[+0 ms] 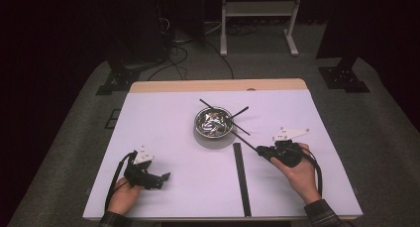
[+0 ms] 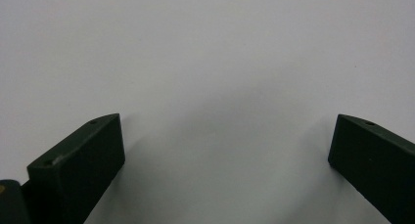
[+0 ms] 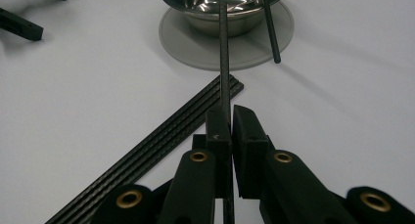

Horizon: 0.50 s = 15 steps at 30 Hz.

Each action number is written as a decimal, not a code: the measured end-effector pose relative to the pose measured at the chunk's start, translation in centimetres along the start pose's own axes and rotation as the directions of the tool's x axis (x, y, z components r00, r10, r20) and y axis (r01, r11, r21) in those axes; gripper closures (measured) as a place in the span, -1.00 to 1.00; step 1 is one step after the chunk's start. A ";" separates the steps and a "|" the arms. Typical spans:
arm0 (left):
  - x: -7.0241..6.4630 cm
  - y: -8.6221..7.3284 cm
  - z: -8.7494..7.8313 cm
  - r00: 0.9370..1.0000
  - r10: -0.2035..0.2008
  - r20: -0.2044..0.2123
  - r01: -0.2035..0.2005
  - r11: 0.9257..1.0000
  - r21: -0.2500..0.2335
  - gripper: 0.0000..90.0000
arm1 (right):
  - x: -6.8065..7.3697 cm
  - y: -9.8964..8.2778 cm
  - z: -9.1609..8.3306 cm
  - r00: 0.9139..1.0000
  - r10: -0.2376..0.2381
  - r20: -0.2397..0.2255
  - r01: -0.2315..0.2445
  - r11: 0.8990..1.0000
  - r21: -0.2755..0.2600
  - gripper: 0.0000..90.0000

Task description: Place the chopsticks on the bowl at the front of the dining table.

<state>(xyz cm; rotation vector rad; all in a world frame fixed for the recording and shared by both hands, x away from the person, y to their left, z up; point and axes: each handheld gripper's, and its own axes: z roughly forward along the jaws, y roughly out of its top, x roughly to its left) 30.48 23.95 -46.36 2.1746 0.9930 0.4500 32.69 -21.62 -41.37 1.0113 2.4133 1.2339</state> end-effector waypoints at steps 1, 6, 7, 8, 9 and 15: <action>0.0 0.0 0.0 1.000 0.000 0.000 0.000 1.000 0.000 -1.00 | 0.0 0.1 0.0 1.000 0.002 -0.001 -0.002 1.000 0.000 0.91; 0.0 0.0 0.0 1.000 0.000 0.000 0.000 1.000 -0.001 -1.00 | -0.2 0.8 0.1 1.000 0.003 -0.001 -0.003 1.000 -0.001 0.91; 0.0 0.0 0.0 1.000 0.000 0.000 0.000 1.000 0.000 -1.00 | -0.2 0.9 0.2 1.000 0.001 -0.002 -0.001 1.000 -0.004 0.91; 0.0 0.0 0.0 1.000 0.000 0.000 0.000 1.000 0.000 -1.00 | -0.2 1.0 0.2 1.000 0.003 -0.002 -0.003 1.000 -0.005 0.91; 0.0 0.0 0.0 1.000 0.000 0.000 0.000 1.000 0.000 -1.00 | -0.2 1.2 0.3 1.000 0.002 -0.003 -0.002 1.000 -0.005 0.91; 0.0 0.0 0.0 1.000 0.000 0.000 0.000 1.000 0.000 -1.00 | -0.2 2.0 0.5 1.000 0.004 -0.007 -0.004 1.000 -0.011 0.91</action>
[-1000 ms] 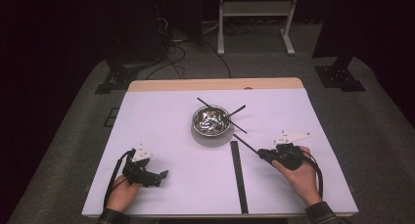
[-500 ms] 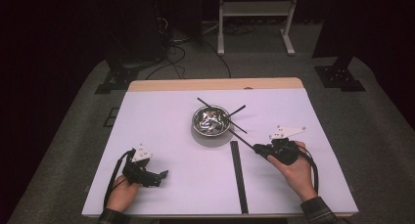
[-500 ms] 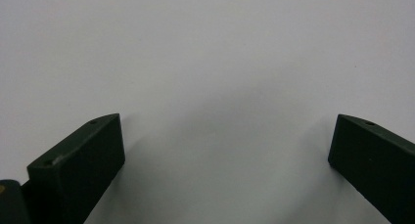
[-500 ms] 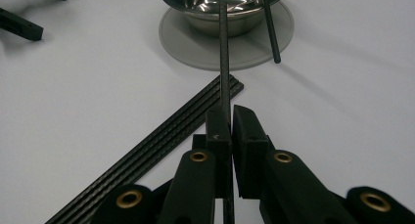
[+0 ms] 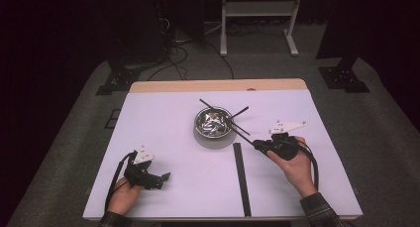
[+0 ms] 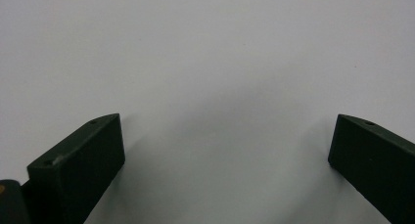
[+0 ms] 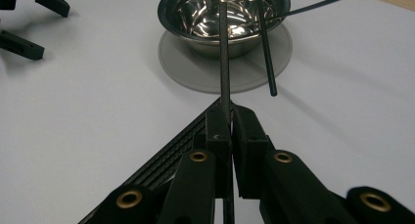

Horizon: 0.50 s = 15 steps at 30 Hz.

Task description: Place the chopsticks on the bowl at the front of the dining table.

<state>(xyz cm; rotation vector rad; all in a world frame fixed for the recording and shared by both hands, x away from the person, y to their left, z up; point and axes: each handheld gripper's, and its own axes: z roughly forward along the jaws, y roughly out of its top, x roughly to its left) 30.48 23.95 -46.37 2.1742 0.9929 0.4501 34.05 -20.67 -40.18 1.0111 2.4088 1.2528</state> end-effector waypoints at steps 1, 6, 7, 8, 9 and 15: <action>0.0 0.0 0.0 1.000 0.000 0.000 0.000 1.000 0.000 -1.00 | 0.0 0.2 0.1 1.000 -0.001 -0.001 0.001 1.000 -0.001 0.91; 0.0 0.0 0.0 1.000 0.000 0.000 0.000 1.000 0.000 -1.00 | 0.1 0.9 0.3 1.000 -0.003 -0.009 0.003 1.000 -0.002 0.91; 0.0 0.0 0.0 1.000 0.000 0.000 0.000 1.000 0.000 -1.00 | 0.1 1.2 0.5 1.000 -0.003 -0.014 0.003 1.000 0.001 0.91; 0.0 0.0 0.0 1.000 0.000 0.000 0.000 1.000 0.000 -1.00 | 0.1 1.4 0.6 1.000 -0.003 -0.014 0.003 1.000 0.003 0.91; 0.0 0.0 0.0 1.000 0.000 0.000 0.000 1.000 0.000 -1.00 | 0.1 1.6 0.7 1.000 -0.007 -0.012 0.007 1.000 0.003 0.91; 0.0 0.0 0.0 1.000 0.000 0.000 0.000 1.000 0.000 -1.00 | 0.0 2.5 1.2 1.000 -0.008 -0.015 0.008 1.000 0.002 0.91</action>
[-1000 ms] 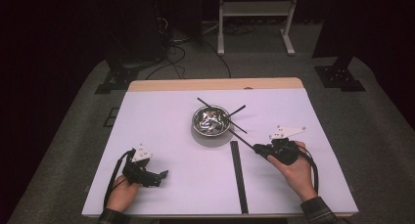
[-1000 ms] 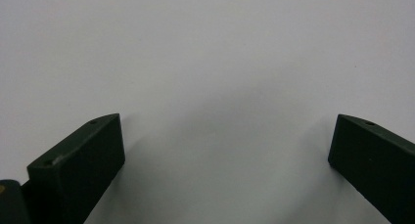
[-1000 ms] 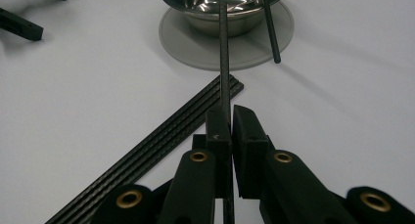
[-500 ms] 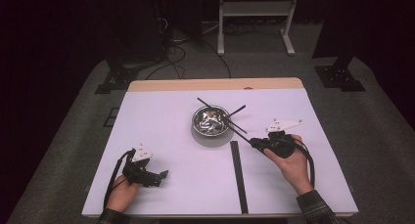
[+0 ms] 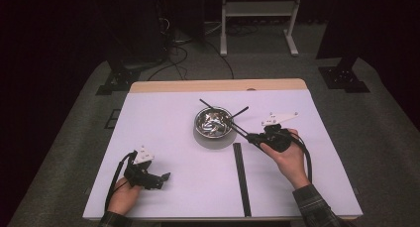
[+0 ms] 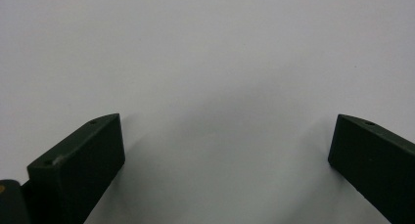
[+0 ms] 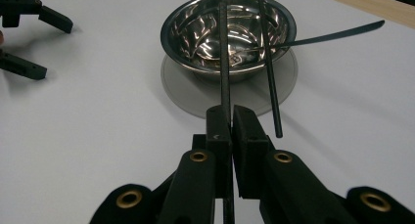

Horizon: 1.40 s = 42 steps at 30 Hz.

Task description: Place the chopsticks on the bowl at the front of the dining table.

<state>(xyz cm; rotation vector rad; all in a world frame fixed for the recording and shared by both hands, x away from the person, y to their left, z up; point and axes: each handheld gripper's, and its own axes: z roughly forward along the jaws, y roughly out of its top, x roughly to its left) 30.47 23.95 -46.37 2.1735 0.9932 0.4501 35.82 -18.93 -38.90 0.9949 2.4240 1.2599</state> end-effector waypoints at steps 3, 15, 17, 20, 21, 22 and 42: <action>0.0 0.0 0.0 1.000 -0.002 0.000 0.002 1.000 -0.001 -1.00 | 0.0 0.5 0.3 1.000 0.002 -0.003 -0.002 1.000 0.000 0.91; 0.0 0.0 0.0 1.000 0.000 -0.001 0.000 1.000 -0.001 -1.00 | 0.1 2.7 1.7 1.000 -0.008 -0.013 0.008 1.000 0.003 0.91; 0.0 0.0 0.0 1.000 0.003 -0.001 -0.003 1.000 0.001 -1.00 | 0.1 3.1 1.9 1.000 -0.008 -0.015 0.008 1.000 0.003 0.91; 0.0 0.0 0.0 1.000 0.000 -0.001 0.000 1.000 0.001 -1.00 | 0.2 3.7 2.3 1.000 -0.010 -0.017 0.010 1.000 0.006 0.91; 0.0 0.0 0.0 1.000 0.000 -0.001 0.000 1.000 0.001 -1.00 | 0.1 3.9 2.5 1.000 -0.015 -0.014 0.015 1.000 0.005 0.91; 0.0 0.0 0.0 1.000 0.000 -0.001 0.000 1.000 0.001 -1.00 | 0.1 4.1 2.6 1.000 -0.015 -0.014 0.015 1.000 0.004 0.91; 0.0 0.0 0.0 1.000 0.001 0.000 -0.001 1.000 0.002 -1.00 | 0.3 7.0 6.5 1.000 -0.013 -0.015 0.014 1.000 0.023 0.91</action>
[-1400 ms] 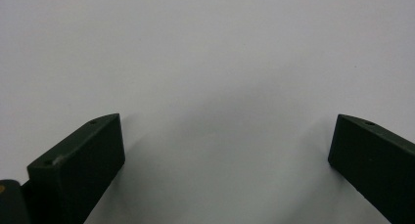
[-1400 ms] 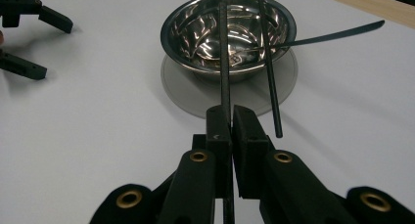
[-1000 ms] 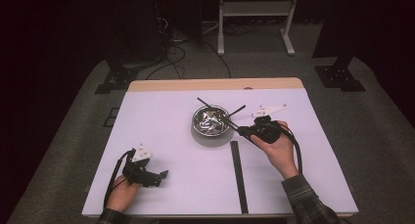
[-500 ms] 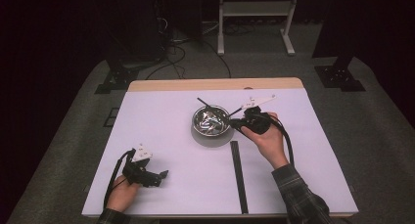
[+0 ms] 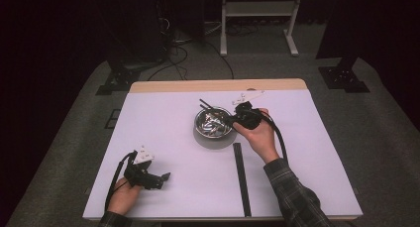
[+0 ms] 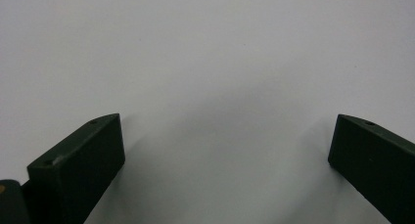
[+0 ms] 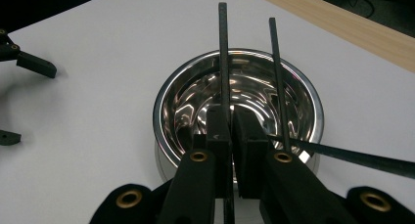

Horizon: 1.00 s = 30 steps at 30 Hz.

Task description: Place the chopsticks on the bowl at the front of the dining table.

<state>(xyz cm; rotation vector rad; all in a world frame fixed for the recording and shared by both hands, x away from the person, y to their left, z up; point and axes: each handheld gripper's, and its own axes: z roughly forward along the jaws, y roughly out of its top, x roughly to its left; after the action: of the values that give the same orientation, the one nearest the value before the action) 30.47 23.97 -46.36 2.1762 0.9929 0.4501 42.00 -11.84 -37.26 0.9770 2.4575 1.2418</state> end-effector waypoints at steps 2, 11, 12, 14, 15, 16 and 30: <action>0.0 0.0 0.0 1.000 -0.001 0.001 0.001 1.000 0.000 -1.00 | 0.0 0.3 0.3 1.000 -0.007 0.001 0.007 1.000 0.000 0.91; 0.0 0.0 0.0 1.000 0.001 0.000 -0.001 1.000 0.000 -1.00 | 0.2 1.3 2.2 1.000 -0.006 -0.005 0.006 1.000 0.010 0.91; 0.0 0.0 0.0 1.000 0.001 0.000 -0.001 1.000 0.000 -1.00 | 0.2 1.4 2.4 1.000 -0.007 -0.005 0.007 1.000 0.008 0.91; 0.0 0.0 0.0 1.000 -0.001 0.001 0.001 1.000 0.000 -1.00 | 0.1 1.6 2.8 1.000 -0.009 -0.004 0.009 1.000 0.012 0.91; 0.0 0.0 0.0 1.000 -0.001 0.001 0.001 1.000 0.000 -1.00 | 0.1 1.7 3.1 1.000 -0.007 -0.004 0.007 1.000 0.015 0.91; 0.0 0.0 0.0 1.000 -0.001 0.001 0.001 1.000 0.000 -1.00 | 0.1 1.8 3.4 1.000 -0.009 -0.002 0.009 1.000 0.017 0.91; 0.0 0.0 0.0 1.000 0.000 0.001 0.000 1.000 -0.001 -1.00 | -0.5 2.1 5.8 1.000 0.022 0.003 -0.022 0.999 0.047 0.91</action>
<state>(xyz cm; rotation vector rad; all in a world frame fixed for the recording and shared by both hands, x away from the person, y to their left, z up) 30.48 23.97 -46.38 2.1749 0.9922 0.4499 46.01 -7.61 -39.30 1.0202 2.4909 1.1936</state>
